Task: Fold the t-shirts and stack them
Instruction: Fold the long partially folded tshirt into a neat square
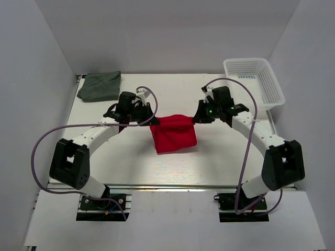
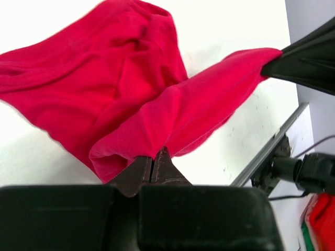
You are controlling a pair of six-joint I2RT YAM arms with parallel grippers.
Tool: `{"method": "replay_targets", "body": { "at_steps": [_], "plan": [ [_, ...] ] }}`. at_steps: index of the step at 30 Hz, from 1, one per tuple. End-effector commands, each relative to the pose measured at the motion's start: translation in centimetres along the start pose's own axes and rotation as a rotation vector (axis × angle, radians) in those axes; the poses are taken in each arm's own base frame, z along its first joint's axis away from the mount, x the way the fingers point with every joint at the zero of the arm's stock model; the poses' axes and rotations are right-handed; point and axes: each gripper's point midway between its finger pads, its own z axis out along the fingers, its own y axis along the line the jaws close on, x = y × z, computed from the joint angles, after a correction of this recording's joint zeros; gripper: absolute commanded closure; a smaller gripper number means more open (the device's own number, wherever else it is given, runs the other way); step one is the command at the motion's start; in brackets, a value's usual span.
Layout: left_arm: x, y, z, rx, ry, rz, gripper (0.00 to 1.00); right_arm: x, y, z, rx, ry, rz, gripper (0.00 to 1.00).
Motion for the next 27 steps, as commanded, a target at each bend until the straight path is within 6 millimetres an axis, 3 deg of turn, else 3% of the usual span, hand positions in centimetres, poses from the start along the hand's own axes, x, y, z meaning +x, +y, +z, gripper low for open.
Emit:
{"method": "replay_targets", "body": {
  "at_steps": [1, 4, 9, 10, 11, 12, 13, 14, 15, 16, 17, 18, 22, 25, 27],
  "plan": [
    [-2.8, 0.8, 0.1, -0.021, -0.059, -0.033, 1.00, -3.8, -0.6, 0.4, 0.019, -0.074, -0.022, 1.00],
    [-3.1, 2.1, 0.4, -0.043, -0.058, -0.066, 1.00, -5.2, -0.7, 1.0, 0.017, -0.082, -0.027, 1.00],
    [-3.8, 3.9, 0.6, -0.069, -0.072, -0.126, 1.00, -6.1, -1.1, 3.9, -0.032, -0.036, -0.030, 1.00],
    [-4.4, 4.4, 0.6, -0.074, -0.085, -0.129, 1.00, -7.4, -0.8, 4.0, -0.044, -0.062, -0.050, 1.00],
    [-4.8, 4.1, 0.5, -0.069, -0.094, -0.138, 1.00, -6.7, -1.5, 5.6, -0.049, -0.025, -0.035, 1.00],
    [-5.2, 4.7, 0.7, -0.075, -0.102, -0.143, 1.00, -7.1, -1.6, 5.9, -0.054, -0.026, -0.045, 1.00],
    [-5.3, 5.2, 1.0, -0.075, -0.094, -0.154, 0.95, -9.1, -1.2, 5.8, -0.062, -0.061, -0.060, 1.00],
    [-5.9, 5.1, 1.1, -0.071, -0.102, -0.149, 0.85, -9.1, -1.6, 6.8, -0.071, -0.052, -0.060, 0.98],
    [-6.2, 5.6, 1.1, -0.078, -0.108, -0.155, 0.69, -9.1, -1.9, 7.7, -0.091, -0.043, -0.074, 0.91],
    [-6.6, 6.0, 1.1, -0.084, -0.114, -0.160, 0.34, -10.0, -2.1, 8.5, -0.090, -0.053, -0.089, 0.79],
    [-6.5, 6.2, 1.3, -0.089, -0.103, -0.181, 0.01, -11.6, -1.9, 8.7, -0.097, -0.087, -0.139, 0.22],
    [-7.0, 6.0, 1.2, -0.084, -0.114, -0.174, 0.00, -12.2, -2.5, 9.9, -0.089, -0.074, -0.135, 0.10],
    [-7.4, 6.3, 0.6, -0.106, -0.130, -0.179, 0.00, -13.7, -1.6, 9.7, -0.120, -0.083, -0.156, 0.10],
    [-7.0, 6.2, 0.5, -0.111, -0.127, -0.142, 0.00, -13.1, -1.3, 8.8, -0.128, -0.088, -0.162, 0.10],
    [-6.8, 6.5, 0.9, -0.139, -0.114, -0.099, 0.00, -11.1, -1.7, 8.7, -0.123, -0.060, -0.144, 0.10]
  ]
}}
